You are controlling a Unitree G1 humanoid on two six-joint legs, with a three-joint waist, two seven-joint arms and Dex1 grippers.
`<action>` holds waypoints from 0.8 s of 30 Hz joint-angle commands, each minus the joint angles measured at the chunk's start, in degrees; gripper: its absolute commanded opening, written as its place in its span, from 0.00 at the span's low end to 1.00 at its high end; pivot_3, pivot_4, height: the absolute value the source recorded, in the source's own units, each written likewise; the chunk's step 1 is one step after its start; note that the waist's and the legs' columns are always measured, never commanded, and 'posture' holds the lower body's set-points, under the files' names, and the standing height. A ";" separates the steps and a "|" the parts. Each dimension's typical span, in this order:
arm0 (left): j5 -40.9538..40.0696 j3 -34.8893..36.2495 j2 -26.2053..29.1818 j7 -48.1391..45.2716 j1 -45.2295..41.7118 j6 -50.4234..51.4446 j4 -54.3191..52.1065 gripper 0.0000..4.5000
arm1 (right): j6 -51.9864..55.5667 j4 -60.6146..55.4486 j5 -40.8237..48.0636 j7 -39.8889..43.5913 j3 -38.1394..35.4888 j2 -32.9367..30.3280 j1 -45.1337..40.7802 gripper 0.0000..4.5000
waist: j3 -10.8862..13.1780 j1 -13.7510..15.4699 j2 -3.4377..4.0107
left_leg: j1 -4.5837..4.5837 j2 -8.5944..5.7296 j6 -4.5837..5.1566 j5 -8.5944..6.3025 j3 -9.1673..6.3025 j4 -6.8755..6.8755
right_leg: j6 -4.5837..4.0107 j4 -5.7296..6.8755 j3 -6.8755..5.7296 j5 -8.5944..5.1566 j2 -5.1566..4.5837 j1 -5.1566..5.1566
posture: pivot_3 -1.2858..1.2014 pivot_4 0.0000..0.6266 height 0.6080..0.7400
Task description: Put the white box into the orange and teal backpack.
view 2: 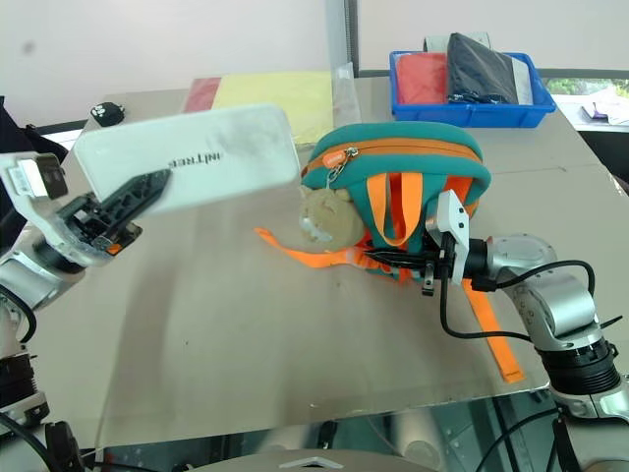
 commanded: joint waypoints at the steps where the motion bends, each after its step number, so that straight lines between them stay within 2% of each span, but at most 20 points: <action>1: 10.23 -4.56 0.62 -4.57 -2.80 -10.53 -2.19 0.25 | 1.33 -3.20 1.85 -2.50 -0.91 1.65 -0.77 0.03 | 0.00 0.19 0.02 | 0.01 0.00 -0.01 0.01 0.00 0.06 | -0.03 0.01 0.00 0.03 0.01 0.03 | 0.52 0.24 1.00; 3: 15.33 -7.87 0.31 -7.37 -3.30 -15.38 -2.97 0.25 | 2.27 -3.65 2.37 -3.66 -1.26 2.51 -1.30 0.03 | 0.00 0.23 0.01 | 0.01 0.00 -0.01 0.01 0.00 0.15 | -0.01 0.00 0.00 0.09 0.03 0.08 | 0.52 0.24 1.00; 8: 35.08 -19.30 -1.16 -12.97 -5.91 -37.06 0.50 0.25 | 4.22 -4.49 4.52 -5.95 -2.47 3.78 -2.08 0.03 | 0.00 0.42 0.01 | -0.03 -0.01 -0.01 0.01 -0.02 0.19 | 0.04 -0.08 -0.02 0.12 0.03 0.08 | 0.52 0.24 1.00; 14: 37.70 -26.83 -4.20 -22.33 -11.78 -43.90 3.35 0.25 | 4.74 -4.61 4.95 -6.78 -2.45 3.77 -2.02 0.03 | 0.00 0.81 0.00 | -0.13 -0.01 -0.01 0.01 -0.08 0.28 | 0.05 -0.10 -0.12 0.12 0.02 0.08 | 0.52 0.24 1.00; 20: 31.54 -29.85 -1.33 -34.38 -17.39 -34.37 5.37 0.25 | 3.70 -3.42 3.76 -6.35 -2.38 3.53 -1.69 0.03 | 0.00 -0.11 0.00 | -0.14 -0.02 -0.01 0.01 -0.10 0.28 | 0.05 -0.08 -0.15 0.12 0.03 0.07 | 0.52 0.24 1.00; 21: 31.33 -29.78 -1.43 -34.60 -18.51 -33.31 6.52 0.25 | 3.47 -3.26 3.44 -6.20 -2.45 3.37 -1.57 0.03 | 0.00 -0.32 0.00 | -0.14 -0.01 0.00 0.01 -0.10 0.28 | 0.05 -0.07 -0.11 0.12 0.06 0.05 | 0.52 0.24 1.00; 24: 39.28 -31.88 -7.91 -26.39 -23.92 -38.45 15.37 0.25 | 2.94 -3.33 2.75 -6.22 -2.27 3.48 -1.00 0.03 | 0.00 0.10 0.00 | -0.12 -0.01 0.00 0.01 -0.12 0.29 | 0.05 -0.02 -0.13 0.12 0.08 0.04 | 0.52 0.24 1.00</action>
